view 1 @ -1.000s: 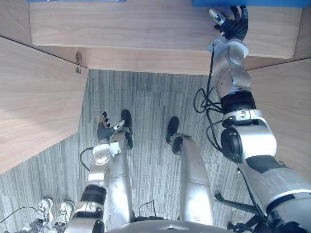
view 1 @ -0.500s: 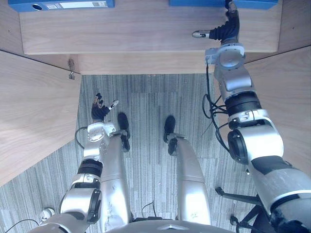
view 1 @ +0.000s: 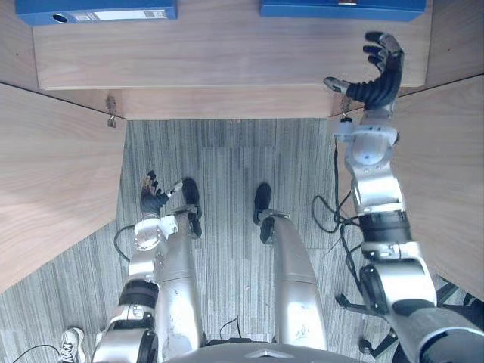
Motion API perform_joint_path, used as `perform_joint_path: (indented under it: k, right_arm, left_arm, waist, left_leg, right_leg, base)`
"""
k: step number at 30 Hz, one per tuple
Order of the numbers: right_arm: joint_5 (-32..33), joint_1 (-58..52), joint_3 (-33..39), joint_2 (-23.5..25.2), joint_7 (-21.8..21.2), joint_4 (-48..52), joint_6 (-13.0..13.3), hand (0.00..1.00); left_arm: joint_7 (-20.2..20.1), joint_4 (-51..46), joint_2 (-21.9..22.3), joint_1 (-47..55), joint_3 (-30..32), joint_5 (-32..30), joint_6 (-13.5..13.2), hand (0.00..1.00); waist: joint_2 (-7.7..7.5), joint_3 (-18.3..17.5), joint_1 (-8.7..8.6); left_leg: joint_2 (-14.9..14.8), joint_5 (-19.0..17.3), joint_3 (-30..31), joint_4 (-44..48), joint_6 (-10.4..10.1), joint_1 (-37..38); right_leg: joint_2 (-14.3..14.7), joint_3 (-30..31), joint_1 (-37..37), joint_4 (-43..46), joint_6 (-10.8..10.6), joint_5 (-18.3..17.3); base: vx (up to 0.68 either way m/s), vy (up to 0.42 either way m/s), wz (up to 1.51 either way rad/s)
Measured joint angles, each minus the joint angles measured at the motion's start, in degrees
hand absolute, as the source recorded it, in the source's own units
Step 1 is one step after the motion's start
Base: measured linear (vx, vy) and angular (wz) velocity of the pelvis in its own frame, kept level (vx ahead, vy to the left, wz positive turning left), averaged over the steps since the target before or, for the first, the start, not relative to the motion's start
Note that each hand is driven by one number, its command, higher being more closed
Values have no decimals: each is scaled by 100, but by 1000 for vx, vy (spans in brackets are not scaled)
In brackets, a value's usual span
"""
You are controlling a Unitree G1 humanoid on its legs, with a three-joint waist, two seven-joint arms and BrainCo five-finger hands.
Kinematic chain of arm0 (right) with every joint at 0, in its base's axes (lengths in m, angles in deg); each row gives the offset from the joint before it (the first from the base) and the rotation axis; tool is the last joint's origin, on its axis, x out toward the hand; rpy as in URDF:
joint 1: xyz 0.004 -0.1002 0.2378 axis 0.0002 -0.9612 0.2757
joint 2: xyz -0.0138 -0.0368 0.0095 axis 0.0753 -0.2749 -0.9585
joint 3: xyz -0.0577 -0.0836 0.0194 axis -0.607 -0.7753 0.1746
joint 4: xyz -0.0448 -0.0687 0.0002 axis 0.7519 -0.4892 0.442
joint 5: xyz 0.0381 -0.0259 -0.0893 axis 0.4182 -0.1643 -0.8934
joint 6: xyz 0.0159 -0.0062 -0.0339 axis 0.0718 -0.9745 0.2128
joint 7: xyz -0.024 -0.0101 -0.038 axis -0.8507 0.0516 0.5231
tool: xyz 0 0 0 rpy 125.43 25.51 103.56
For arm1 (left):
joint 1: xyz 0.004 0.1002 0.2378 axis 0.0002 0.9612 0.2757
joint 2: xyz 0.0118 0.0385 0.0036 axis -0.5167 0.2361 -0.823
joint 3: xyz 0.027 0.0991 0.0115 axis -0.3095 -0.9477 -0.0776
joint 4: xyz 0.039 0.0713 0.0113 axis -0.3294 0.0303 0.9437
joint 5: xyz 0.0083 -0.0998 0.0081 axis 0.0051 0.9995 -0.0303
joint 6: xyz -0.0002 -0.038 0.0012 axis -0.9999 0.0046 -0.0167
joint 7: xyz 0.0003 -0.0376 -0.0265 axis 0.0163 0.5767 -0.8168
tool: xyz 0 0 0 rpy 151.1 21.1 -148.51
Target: Walk over to the cabinet, pick up the folder, carry it to the office cabinet, place the folder inside the office cabinet, then close the office cabinet door
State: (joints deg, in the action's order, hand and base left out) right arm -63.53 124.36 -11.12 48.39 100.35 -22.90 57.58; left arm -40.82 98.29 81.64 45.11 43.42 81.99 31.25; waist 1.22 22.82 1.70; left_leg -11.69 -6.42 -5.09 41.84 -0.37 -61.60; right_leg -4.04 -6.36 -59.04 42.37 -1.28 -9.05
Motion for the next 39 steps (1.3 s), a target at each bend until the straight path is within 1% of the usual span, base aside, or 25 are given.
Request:
perform_joint_path:
  k: [3,4,8,11,13,16,18,21,24,26,30,36,39]
  right_arm:
    - [-224,-123,-78,160,85,111,64,100]
    - [-405,-161,-239,164,139,112,105,100]
    - [-870,-185,-612,161,177,111,240,100]
    - [-1062,-120,-748,134,170,100,257,100]
    - [-1063,47,-921,60,158,63,257,100]
    - [-1062,538,-1268,-155,96,-334,273,100]
    - [-1060,918,-1436,-337,31,-635,326,100]
    - [-1033,1322,-1587,-604,4,-960,369,100]
    - [-945,1755,-1728,-862,-4,-1390,369,100]
    - [-823,1978,-1789,-1029,-6,-1575,365,100]
    - [-693,2470,-1899,-1228,-3,-1972,353,100]
    - [-371,2881,-2031,-1490,-11,-2307,374,100]
    - [-281,3219,-2120,-1677,-17,-2629,387,100]
  left_arm:
    - [3,-6,32,99,-1,-128,-12,0]
    - [3,-8,36,137,-1,-176,-29,0]
    - [2,-13,35,162,3,-322,-109,0]
    - [2,-4,43,158,0,-381,-127,0]
    - [2,24,40,157,0,-388,-129,0]
    - [9,-75,-15,137,2,-399,-246,0]
    - [13,-95,-39,128,2,-398,-321,0]
    - [26,-110,-107,125,0,-386,-384,0]
    - [72,-49,-220,110,0,-367,-434,0]
    - [137,39,-265,82,10,-275,-470,0]
    - [138,39,-263,11,-6,-137,-577,0]
    - [146,32,-284,-8,-41,-15,-632,0]
    - [153,23,-302,-22,-114,88,-639,0]
  waist:
    - [-13,7,41]
    - [-21,12,54]
    - [-145,68,102]
    - [-215,106,115]
    - [-229,121,113]
    - [-228,178,151]
    - [-226,256,211]
    - [-223,267,285]
    - [-220,324,314]
    - [-218,376,322]
    - [-218,377,352]
    - [-218,377,351]
    - [-218,377,338]
  left_leg:
    - [19,-5,9,42,-22,22]
    - [19,-22,20,93,-44,26]
    - [10,-74,28,260,-98,-64]
    - [-19,-135,56,466,-89,-292]
    - [-29,-165,56,587,-74,-459]
    - [-36,-187,61,729,-43,-617]
    - [-30,-188,62,731,-43,-643]
    - [17,-178,62,698,-38,-770]
    - [41,-141,113,712,-31,-918]
    - [79,-133,154,716,-31,-993]
    - [121,-132,176,728,-31,-1162]
    - [150,-123,223,685,-47,-1237]
    - [219,-61,229,582,-46,-1275]
  right_leg:
    - [-30,-1,-23,152,36,-76]
    - [-36,1,-36,236,39,-123]
    - [-51,34,-198,515,59,-256]
    - [-50,40,-414,709,57,-314]
    - [-50,63,-580,812,50,-321]
    - [-58,79,-726,924,47,-322]
    - [-75,73,-741,925,33,-325]
    - [-156,35,-877,940,29,-323]
    - [-188,-30,-980,959,25,-329]
    - [-223,-61,-1039,1001,36,-326]
    - [-278,-89,-1196,1068,38,-379]
    - [-320,-169,-1250,1058,4,-448]
    - [-384,-198,-1293,1039,18,-451]
  base:
    - [-15,-33,8]
    - [-20,-53,5]
    - [-23,-45,1]
    - [-15,-14,-1]
    - [-24,3,-5]
    - [-7,5,-1]
    - [0,0,0]
    - [-15,6,6]
    - [13,3,8]
    - [25,2,14]
    - [19,1,8]
    - [12,2,5]
    - [18,7,14]
